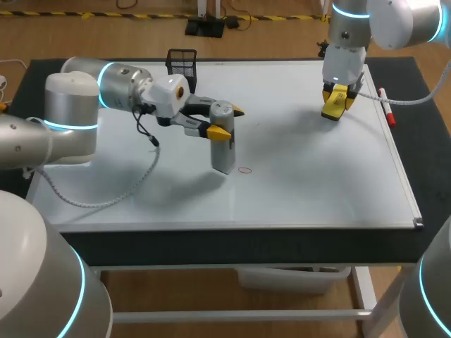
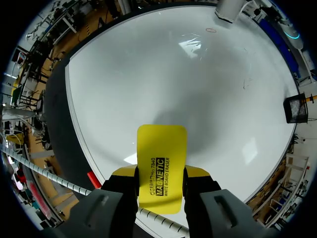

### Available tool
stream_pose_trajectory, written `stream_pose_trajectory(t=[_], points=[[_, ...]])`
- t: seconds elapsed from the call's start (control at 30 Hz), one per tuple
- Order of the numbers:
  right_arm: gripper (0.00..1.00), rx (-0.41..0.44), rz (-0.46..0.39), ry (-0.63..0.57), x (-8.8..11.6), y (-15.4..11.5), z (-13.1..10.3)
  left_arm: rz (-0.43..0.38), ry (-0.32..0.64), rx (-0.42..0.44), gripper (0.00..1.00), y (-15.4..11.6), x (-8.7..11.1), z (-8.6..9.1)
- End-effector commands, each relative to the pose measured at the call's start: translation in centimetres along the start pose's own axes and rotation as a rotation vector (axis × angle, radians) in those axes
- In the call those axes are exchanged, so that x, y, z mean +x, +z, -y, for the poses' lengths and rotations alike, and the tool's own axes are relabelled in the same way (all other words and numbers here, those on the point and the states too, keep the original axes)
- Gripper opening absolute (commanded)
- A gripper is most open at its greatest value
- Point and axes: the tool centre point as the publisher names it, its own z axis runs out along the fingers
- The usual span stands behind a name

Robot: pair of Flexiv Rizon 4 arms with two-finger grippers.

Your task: Pick up the inspection probe, press it on each red-marked spot on the whiteboard one by one, put down the probe, pick up the eraser, and wipe off all the red marks.

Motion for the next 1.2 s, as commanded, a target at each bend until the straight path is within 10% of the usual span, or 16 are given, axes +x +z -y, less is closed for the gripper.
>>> stream_pose_trajectory(t=[0.03,1.2], points=[[0.0,0.001,-0.004,-0.002,0.0,-0.1,0.1,-0.022,0.0,0.002,0.0,1.7,-0.9,-0.6],[0.0,0.001,-0.004,-0.002,0.0,-0.1,0.1,0.01,-0.048,0.0,0.0,3.2,-3.9,-3.5]])
